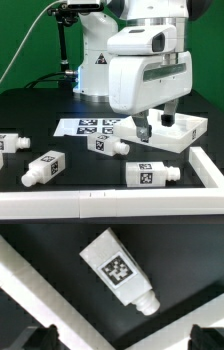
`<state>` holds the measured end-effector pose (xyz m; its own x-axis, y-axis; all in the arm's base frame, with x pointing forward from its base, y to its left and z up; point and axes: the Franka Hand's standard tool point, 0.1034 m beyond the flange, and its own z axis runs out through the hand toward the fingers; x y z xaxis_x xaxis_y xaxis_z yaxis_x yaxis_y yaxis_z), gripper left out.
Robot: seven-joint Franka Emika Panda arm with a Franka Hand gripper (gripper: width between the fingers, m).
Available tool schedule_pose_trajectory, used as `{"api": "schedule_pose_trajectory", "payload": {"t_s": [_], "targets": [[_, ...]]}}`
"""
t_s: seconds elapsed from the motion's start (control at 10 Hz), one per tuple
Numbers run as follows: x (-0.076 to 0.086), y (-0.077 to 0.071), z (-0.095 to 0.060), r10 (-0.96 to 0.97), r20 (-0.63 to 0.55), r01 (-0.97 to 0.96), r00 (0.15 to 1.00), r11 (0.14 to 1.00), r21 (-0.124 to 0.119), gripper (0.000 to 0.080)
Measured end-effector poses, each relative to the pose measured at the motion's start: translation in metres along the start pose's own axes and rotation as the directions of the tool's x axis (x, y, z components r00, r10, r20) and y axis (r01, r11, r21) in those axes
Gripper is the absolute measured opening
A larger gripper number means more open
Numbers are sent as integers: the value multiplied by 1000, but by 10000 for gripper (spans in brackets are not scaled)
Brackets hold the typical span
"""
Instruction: Assemble one leg
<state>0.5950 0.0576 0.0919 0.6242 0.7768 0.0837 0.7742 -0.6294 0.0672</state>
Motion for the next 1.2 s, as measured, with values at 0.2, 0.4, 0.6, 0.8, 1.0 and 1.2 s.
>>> {"api": "schedule_pose_trajectory", "payload": {"t_s": [0.2,0.4,0.6,0.8,1.0,1.2], "targets": [[0,0,0,0,0,0,1000,1000,0,650],[0,0,0,0,0,0,1000,1000,0,650],[0,0,0,0,0,0,1000,1000,0,650],[-19,18,7,-67,-10,67,998,997,-30,650],[-48,44,26,-134,6,134,991,991,-25,650],[-51,52,26,-142,-1,142,990,989,-35,650]]}}
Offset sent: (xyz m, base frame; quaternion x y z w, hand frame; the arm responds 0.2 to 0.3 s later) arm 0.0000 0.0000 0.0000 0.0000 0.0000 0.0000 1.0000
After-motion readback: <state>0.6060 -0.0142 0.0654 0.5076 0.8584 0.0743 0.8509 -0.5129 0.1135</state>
